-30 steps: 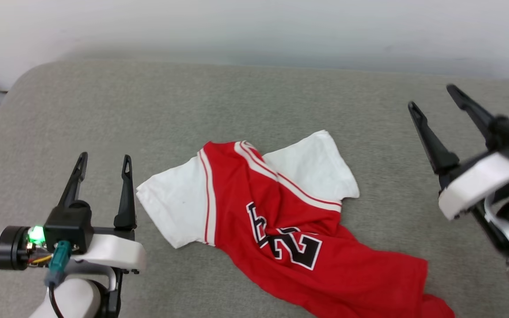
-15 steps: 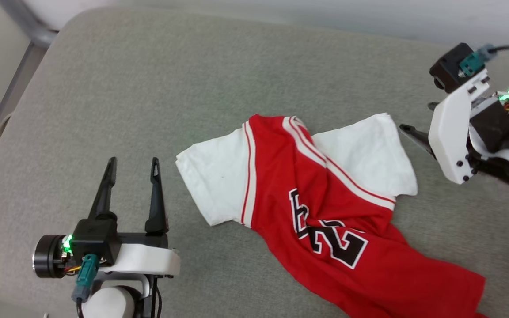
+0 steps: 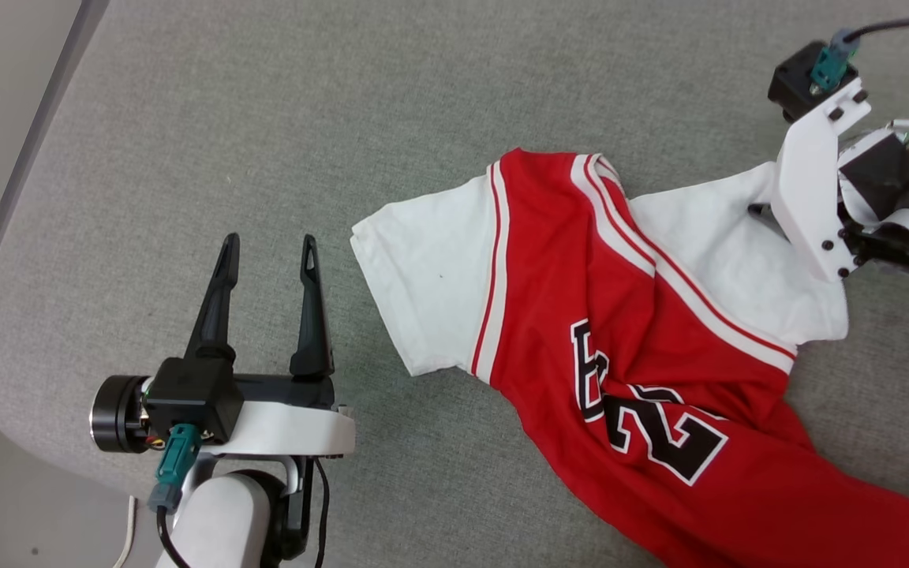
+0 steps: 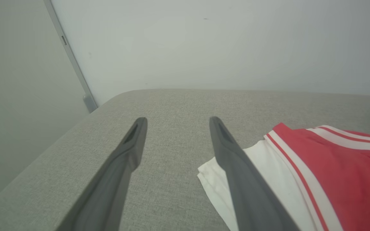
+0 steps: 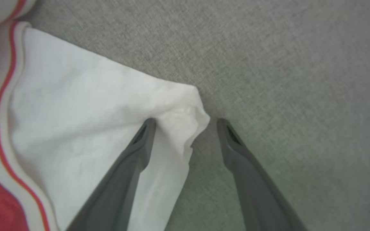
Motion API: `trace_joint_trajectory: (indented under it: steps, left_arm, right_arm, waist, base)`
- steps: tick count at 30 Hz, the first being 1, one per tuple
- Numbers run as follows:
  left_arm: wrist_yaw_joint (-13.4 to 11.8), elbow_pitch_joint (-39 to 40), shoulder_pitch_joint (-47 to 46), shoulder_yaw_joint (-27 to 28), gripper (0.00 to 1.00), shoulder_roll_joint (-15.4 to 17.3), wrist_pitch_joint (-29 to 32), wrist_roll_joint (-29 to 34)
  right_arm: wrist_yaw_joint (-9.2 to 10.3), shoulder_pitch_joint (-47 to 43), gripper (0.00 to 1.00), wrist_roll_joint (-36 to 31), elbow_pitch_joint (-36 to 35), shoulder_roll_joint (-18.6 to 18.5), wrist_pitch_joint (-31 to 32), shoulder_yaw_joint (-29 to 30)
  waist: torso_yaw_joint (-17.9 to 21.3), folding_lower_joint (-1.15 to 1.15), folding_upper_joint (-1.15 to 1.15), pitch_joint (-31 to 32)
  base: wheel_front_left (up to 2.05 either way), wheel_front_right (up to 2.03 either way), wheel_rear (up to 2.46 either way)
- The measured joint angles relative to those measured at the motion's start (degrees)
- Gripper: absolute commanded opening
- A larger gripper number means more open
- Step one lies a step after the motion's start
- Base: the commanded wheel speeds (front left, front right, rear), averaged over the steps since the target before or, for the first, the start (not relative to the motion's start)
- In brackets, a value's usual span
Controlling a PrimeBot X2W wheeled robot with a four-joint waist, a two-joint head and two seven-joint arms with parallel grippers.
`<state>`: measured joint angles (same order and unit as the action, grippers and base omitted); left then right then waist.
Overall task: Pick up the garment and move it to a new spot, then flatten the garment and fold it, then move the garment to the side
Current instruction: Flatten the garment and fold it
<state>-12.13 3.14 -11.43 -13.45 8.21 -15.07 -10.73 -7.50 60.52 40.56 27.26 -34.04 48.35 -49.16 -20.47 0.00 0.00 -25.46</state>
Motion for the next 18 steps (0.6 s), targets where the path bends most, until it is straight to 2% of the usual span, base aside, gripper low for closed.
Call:
trace_joint_trajectory:
  steps: [9, 10, 11, 18]
  left_arm:
    - [3.6, -0.9, -0.8, 3.2, 1.00, -3.4, 0.0, 3.1]
    - [3.7, -1.0, -0.8, 3.5, 1.00, -3.5, 0.0, 3.3]
    - [4.0, -1.2, -0.8, 3.9, 1.00, -3.6, 0.0, 3.6]
    - [5.5, -2.5, 0.3, 6.5, 1.00, -4.0, 0.0, 5.2]
  right_arm:
    - [0.02, 3.8, 1.00, 2.5, 1.1, -2.2, -0.4, -7.3]
    - [0.02, 4.0, 0.23, 2.9, 1.3, -2.2, -1.0, -7.7]
    - [0.01, 4.1, 0.00, 3.1, 1.5, -2.2, -2.0, -8.0]
    - [-0.03, 3.7, 0.00, 5.0, 3.3, -0.9, -11.8, -9.7]
  waist:
    - [-0.9, -0.01, 0.00, -3.0]
    - [-0.8, -0.01, 0.00, -2.9]
    - [-0.5, -0.01, 0.00, -2.8]
    - [1.6, 0.00, 0.00, -0.1]
  base:
    - [0.00, 0.00, 0.00]
    - [0.00, 0.00, 0.00]
    - [0.00, 0.00, 0.00]
    - [0.00, 0.00, 0.00]
